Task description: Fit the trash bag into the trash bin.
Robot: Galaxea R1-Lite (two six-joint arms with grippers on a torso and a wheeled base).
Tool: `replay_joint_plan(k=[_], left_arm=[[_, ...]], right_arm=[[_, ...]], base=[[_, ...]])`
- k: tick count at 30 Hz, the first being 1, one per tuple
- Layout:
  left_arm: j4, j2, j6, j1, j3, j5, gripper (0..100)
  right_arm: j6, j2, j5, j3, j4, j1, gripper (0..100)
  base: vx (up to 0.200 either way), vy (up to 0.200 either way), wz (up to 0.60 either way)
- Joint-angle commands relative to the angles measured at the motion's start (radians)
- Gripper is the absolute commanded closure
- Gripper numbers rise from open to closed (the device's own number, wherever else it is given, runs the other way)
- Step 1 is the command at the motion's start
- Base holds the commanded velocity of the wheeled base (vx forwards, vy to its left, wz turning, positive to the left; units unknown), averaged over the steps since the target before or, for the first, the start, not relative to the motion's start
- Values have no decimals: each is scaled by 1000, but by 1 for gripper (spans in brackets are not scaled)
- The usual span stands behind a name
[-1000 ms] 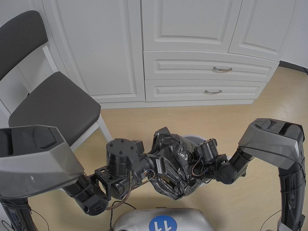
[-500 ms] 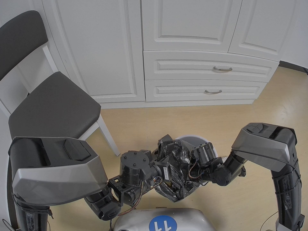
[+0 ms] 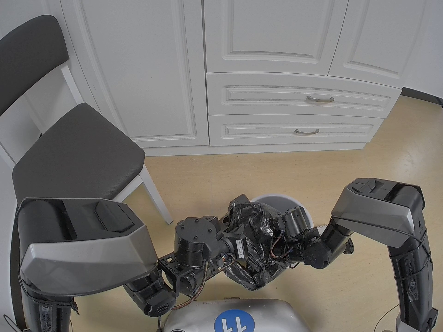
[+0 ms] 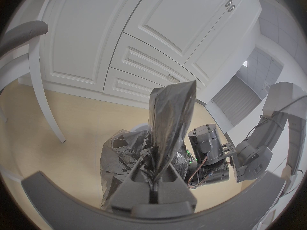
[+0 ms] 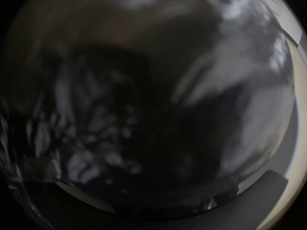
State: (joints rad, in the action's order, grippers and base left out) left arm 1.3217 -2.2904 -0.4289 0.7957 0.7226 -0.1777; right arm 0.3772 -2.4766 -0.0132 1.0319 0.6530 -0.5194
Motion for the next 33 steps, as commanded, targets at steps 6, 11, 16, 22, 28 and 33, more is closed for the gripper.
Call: replay_joint_plan(k=[6, 11, 16, 22, 28, 33], left_arm=[[-6, 37, -30, 13, -8, 0, 100], [-13, 35, -31, 17, -9, 0, 100], [-16, 45, -30, 17, -12, 0, 100], [-18, 45, -28, 17, -23, 1, 100], [-19, 66, -24, 11, -29, 1, 100], [-44, 98, -24, 3, -38, 9, 100]], right_arm=[[-31, 182, -11, -87, -35, 38, 100], [-149, 420, -139, -182, -159, 84, 100], [-201, 574, -220, -236, -219, 110, 100], [-279, 631, -231, -276, -246, 116, 100], [-284, 585, -222, -265, -237, 116, 100], [-285, 515, -215, -254, -233, 113, 100]], base=[[0, 0, 0], [0, 0, 0], [0, 0, 0], [0, 0, 0], [0, 0, 0], [0, 0, 0]])
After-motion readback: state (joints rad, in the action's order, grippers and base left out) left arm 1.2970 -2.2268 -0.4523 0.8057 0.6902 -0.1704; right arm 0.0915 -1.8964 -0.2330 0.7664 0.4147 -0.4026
